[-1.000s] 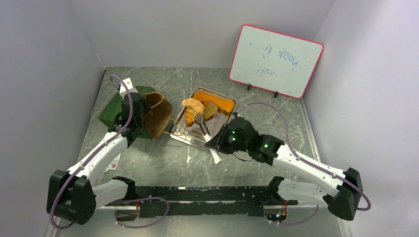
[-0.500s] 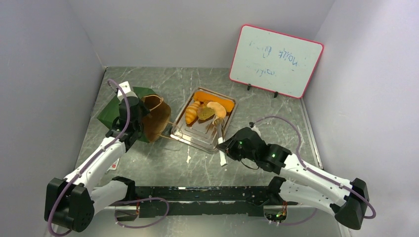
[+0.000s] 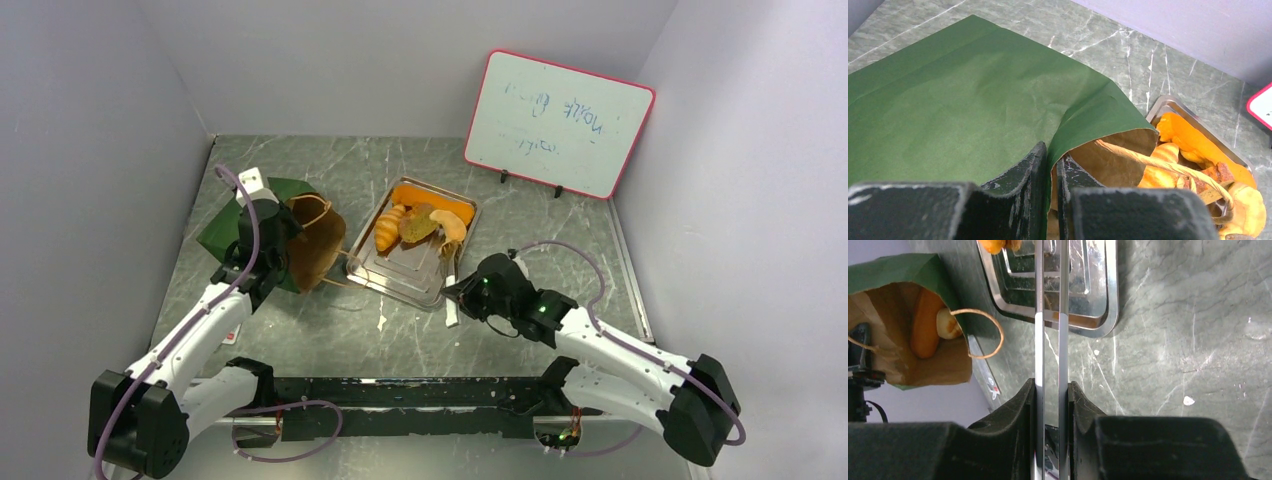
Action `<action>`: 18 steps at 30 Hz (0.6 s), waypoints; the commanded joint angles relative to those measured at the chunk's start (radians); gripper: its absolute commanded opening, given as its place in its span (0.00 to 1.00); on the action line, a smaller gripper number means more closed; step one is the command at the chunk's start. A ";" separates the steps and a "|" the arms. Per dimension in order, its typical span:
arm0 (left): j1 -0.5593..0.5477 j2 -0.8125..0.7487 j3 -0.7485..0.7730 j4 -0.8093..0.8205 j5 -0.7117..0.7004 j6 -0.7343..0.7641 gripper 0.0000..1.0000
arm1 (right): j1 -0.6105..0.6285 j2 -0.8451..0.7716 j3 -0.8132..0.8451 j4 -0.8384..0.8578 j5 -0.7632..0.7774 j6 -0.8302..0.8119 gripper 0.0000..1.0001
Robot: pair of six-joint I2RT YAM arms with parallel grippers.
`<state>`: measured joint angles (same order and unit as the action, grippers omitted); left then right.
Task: Take the fake bread out of the paper bag
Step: Place the fake bread in the container.
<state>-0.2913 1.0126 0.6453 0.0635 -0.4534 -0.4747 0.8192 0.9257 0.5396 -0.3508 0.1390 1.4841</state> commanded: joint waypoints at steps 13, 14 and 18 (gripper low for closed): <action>0.011 -0.010 -0.010 0.012 0.025 0.010 0.07 | -0.078 0.028 -0.008 0.133 -0.111 -0.071 0.36; 0.011 -0.010 -0.010 0.010 0.025 0.010 0.07 | -0.078 0.024 -0.011 0.130 -0.111 -0.070 0.37; 0.011 -0.017 -0.015 0.007 0.025 0.008 0.07 | -0.083 0.001 -0.019 0.108 -0.108 -0.067 0.37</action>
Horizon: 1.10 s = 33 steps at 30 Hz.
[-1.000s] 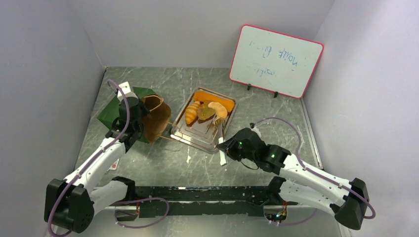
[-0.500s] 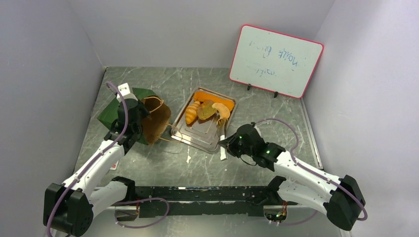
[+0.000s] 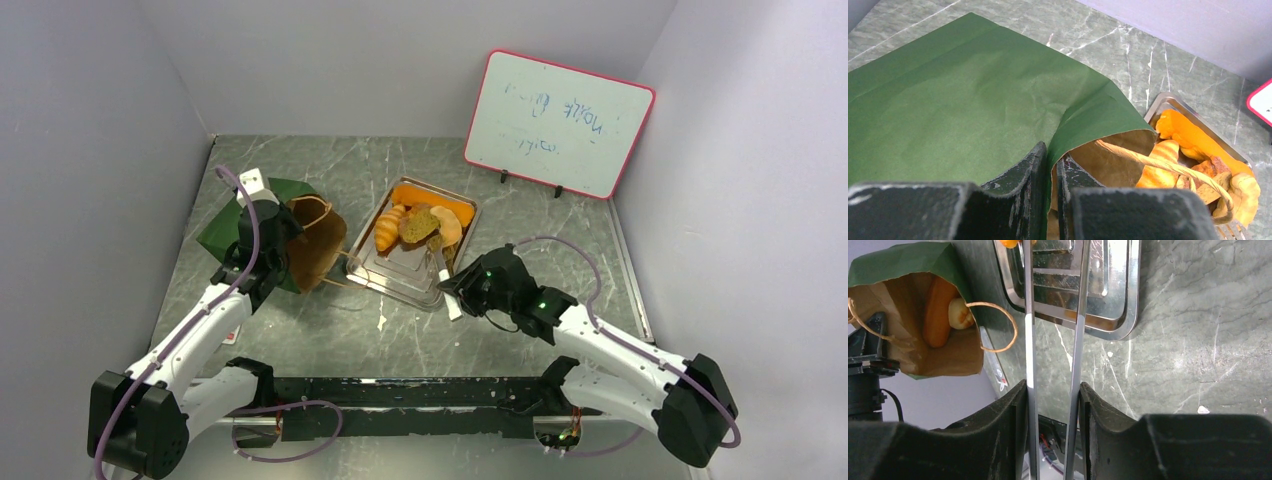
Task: Take the fake bread out of the paper bag
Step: Place the fake bread in the container.
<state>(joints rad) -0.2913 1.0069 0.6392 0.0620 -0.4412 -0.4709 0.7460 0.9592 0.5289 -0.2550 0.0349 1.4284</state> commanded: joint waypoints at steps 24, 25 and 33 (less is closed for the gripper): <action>0.011 -0.057 -0.028 -0.013 0.033 0.018 0.07 | 0.067 -0.167 0.099 -0.207 0.056 -0.098 0.35; 0.011 -0.063 -0.031 -0.019 0.030 0.020 0.07 | 0.091 -0.156 0.123 -0.214 0.078 -0.114 0.34; 0.011 -0.095 -0.052 -0.038 0.043 0.025 0.07 | 0.227 -0.028 0.282 -0.181 0.113 -0.248 0.33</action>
<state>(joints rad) -0.2913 0.9382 0.6033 0.0319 -0.4194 -0.4564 0.9318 0.8894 0.7433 -0.4854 0.1131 1.2720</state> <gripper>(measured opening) 0.072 0.343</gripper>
